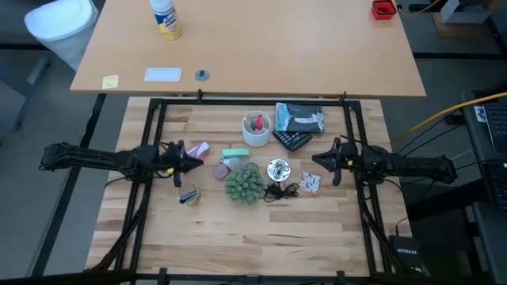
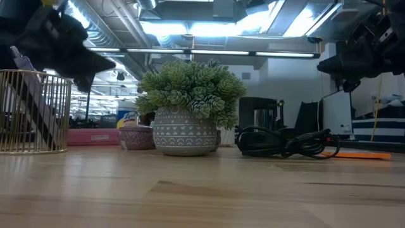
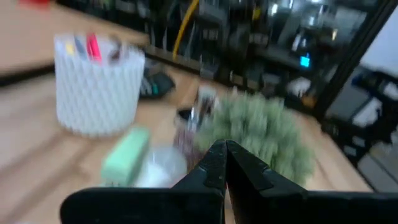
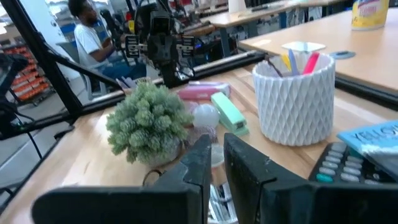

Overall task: Screw lightbulb
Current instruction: Insert the lightbulb into the silver desk lamp

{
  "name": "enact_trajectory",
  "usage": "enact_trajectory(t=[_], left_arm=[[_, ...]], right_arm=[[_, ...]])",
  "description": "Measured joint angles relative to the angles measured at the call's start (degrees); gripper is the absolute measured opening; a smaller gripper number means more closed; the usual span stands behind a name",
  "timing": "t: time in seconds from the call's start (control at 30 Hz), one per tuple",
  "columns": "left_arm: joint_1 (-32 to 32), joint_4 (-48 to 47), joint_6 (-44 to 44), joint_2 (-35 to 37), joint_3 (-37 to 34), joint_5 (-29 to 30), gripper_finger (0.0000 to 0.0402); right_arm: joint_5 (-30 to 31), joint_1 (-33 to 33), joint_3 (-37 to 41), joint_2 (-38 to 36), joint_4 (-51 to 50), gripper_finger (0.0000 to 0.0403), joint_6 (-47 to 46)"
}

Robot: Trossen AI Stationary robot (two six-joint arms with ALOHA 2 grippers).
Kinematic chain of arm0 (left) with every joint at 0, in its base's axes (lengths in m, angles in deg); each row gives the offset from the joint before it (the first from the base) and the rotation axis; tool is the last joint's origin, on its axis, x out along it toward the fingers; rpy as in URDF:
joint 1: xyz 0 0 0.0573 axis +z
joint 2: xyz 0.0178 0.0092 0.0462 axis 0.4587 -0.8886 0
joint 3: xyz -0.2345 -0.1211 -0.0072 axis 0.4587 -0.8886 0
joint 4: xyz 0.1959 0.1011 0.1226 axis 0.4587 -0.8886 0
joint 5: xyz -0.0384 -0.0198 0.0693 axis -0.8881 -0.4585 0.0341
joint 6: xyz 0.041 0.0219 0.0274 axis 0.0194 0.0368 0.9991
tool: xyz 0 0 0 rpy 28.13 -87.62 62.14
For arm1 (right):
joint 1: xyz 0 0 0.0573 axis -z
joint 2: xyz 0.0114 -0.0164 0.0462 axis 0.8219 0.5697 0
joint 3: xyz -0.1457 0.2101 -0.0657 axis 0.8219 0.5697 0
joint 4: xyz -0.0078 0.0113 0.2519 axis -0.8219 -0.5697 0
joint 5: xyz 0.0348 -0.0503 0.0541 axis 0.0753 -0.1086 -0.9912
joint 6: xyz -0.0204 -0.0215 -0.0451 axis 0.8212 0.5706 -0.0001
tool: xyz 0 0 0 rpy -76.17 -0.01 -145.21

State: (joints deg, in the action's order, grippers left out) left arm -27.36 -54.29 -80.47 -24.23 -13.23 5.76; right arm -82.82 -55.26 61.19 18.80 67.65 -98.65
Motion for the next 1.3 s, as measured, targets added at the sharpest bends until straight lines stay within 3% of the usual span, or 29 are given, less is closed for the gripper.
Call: enact_trajectory(t=[0.17, 0.3, 0.4, 0.53, 0.7, 0.83, 1.03, 1.3], left_arm=[[0.0, 10.5, 2.1, -1.3, 0.0, 1.0, 0.0000], [0.0, 23.2, 5.0, -3.6, 0.0, 5.6, 0.0000], [0.0, 34.5, 12.2, -5.6, 0.2, 6.2, 0.0000], [0.0, 37.3, 20.7, -8.8, 3.1, 6.2, 0.0000], [0.5, 30.3, 22.7, -15.9, 10.2, 7.1, 0.0011], [2.5, 19.8, 22.6, -22.4, 17.2, 10.7, 0.0046], [5.9, 2.9, 21.2, -29.6, 26.5, 11.1, 0.0104], [9.5, -14.1, 15.9, -36.3, 31.4, 8.9, 0.0126]], right_arm=[[1.5, 0.0, -0.1, 0.0, 3.3, 0.0050, 0.0], [2.5, 0.0, -0.1, 0.0, 6.1, 0.0050, 0.0], [2.9, 0.0, -0.1, 0.0, 7.3, 0.0050, 0.0], [3.0, 0.0, -0.1, 0.0, 7.4, 0.0050, 0.0], [3.0, 0.0, -0.1, 0.0, 7.4, 0.0050, 0.1], [3.0, 0.0, -0.1, 0.0, 7.4, 0.0050, 0.1], [3.0, 0.0, -0.2, 0.0, 7.1, 0.0050, 0.1], [3.0, 0.0, -0.2, 0.0, 7.0, 0.0050, 0.1]])
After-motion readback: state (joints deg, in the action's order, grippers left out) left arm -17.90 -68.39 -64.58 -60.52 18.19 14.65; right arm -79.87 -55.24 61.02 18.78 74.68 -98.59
